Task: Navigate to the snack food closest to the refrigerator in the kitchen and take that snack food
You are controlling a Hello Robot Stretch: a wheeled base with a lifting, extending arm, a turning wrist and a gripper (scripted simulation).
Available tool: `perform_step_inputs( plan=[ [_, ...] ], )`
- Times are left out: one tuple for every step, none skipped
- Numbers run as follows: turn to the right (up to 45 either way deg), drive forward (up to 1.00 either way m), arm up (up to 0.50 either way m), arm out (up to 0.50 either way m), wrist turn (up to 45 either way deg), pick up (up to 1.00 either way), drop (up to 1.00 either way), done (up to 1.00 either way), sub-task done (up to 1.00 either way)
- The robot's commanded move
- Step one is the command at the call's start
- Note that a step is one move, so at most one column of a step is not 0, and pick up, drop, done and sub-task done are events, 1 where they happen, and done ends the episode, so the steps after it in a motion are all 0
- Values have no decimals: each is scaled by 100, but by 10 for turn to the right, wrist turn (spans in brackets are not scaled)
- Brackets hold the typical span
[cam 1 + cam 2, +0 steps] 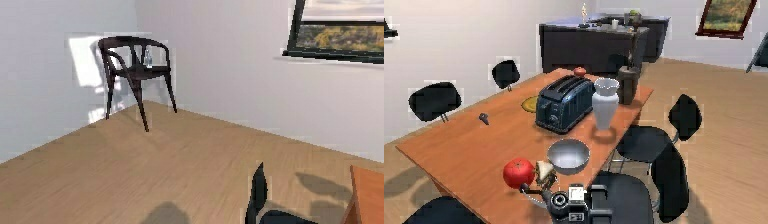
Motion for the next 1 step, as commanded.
perform_step_inputs(
  plan=[
    [0, 0, 0, 0, 0, 0, 0, 100, 0]
  ],
)
